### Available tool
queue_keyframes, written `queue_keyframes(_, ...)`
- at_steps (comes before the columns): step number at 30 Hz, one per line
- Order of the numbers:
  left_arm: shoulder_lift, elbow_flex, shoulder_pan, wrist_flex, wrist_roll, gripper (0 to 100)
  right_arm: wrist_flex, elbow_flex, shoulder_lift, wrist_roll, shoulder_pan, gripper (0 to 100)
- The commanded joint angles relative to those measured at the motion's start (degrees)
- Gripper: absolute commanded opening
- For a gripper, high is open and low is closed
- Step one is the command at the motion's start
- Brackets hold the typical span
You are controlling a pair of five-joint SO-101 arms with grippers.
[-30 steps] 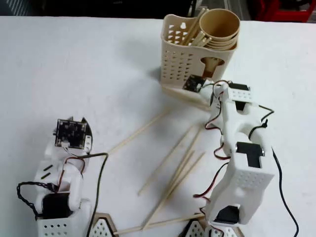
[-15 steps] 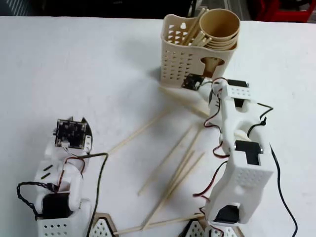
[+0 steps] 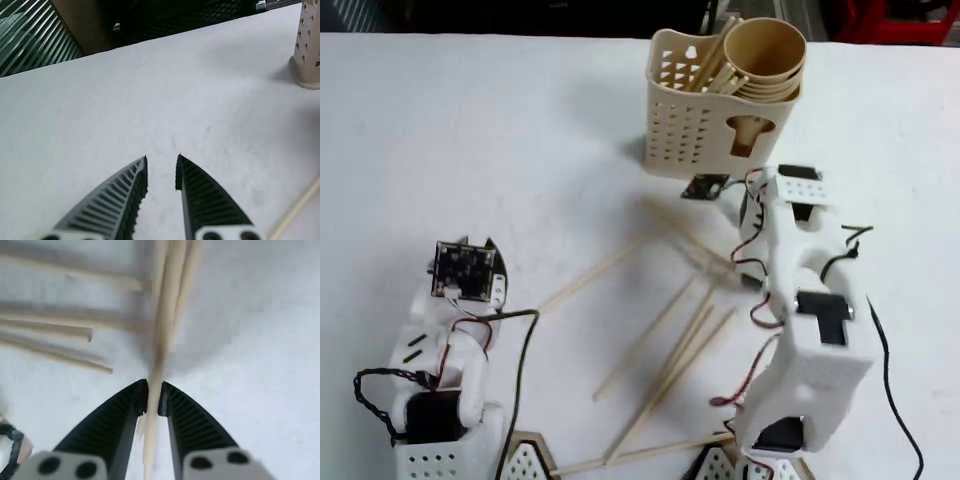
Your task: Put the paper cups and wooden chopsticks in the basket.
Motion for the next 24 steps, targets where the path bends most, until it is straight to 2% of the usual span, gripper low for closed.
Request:
queue_keyframes(1,-0.66,-0.18,-0.4,-1.32,-0.35,11,6.2,-0.44,-9.8,0.0,-0.92,1.8)
queue_keyframes(5,-0.66,-0.18,-0.4,-1.32,-0.35,11,9.27,-0.44,-16.04,-0.18,-1.45,1.8)
queue_keyframes(14,-0.66,0.35,-0.4,-1.41,-0.35,11,9.27,-0.53,-26.07,-11.16,-5.85,1.8)
queue_keyframes(19,-0.66,1.67,-0.4,-1.76,-0.7,11,7.43,-1.93,-31.78,-21.89,-10.86,1.8)
queue_keyframes(24,-0.66,1.85,-0.4,-1.76,-0.7,11,-0.75,-6.24,-35.56,-39.47,-13.93,1.8)
